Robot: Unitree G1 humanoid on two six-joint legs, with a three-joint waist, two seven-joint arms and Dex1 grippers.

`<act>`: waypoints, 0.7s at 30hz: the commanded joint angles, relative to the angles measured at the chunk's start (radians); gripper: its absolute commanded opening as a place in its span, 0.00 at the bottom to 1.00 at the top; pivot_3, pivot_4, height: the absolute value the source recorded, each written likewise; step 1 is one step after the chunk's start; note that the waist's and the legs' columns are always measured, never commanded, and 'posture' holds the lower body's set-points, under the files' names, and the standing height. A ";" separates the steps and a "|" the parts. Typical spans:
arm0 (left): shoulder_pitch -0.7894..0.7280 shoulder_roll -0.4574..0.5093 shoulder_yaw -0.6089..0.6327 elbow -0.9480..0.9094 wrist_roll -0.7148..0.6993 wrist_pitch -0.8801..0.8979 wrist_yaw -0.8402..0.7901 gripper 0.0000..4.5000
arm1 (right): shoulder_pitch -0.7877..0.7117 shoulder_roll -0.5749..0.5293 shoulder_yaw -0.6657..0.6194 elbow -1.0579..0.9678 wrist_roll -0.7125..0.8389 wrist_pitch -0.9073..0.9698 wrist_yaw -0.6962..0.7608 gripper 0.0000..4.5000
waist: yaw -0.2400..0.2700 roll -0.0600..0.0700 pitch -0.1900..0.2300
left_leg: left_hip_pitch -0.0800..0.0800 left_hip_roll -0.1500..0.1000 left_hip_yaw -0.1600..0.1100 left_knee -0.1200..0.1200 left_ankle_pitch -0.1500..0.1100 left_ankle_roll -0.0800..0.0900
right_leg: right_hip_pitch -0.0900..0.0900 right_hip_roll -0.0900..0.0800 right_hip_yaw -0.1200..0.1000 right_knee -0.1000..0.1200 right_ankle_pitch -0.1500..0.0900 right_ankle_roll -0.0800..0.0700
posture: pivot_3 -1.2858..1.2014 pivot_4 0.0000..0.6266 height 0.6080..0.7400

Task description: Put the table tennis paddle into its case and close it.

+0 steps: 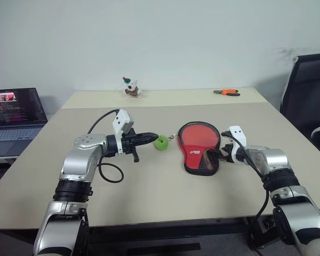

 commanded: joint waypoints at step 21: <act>0.018 0.061 -0.002 -0.087 -0.033 -0.001 0.006 0.00 | -0.052 0.129 0.012 0.246 -0.101 -0.049 0.050 0.43 | -0.034 -0.004 -0.003 | 0.007 0.001 0.001 -0.002 0.000 0.000 | 0.004 0.001 0.004 0.002 0.000 0.000 | 0.52 0.24 1.00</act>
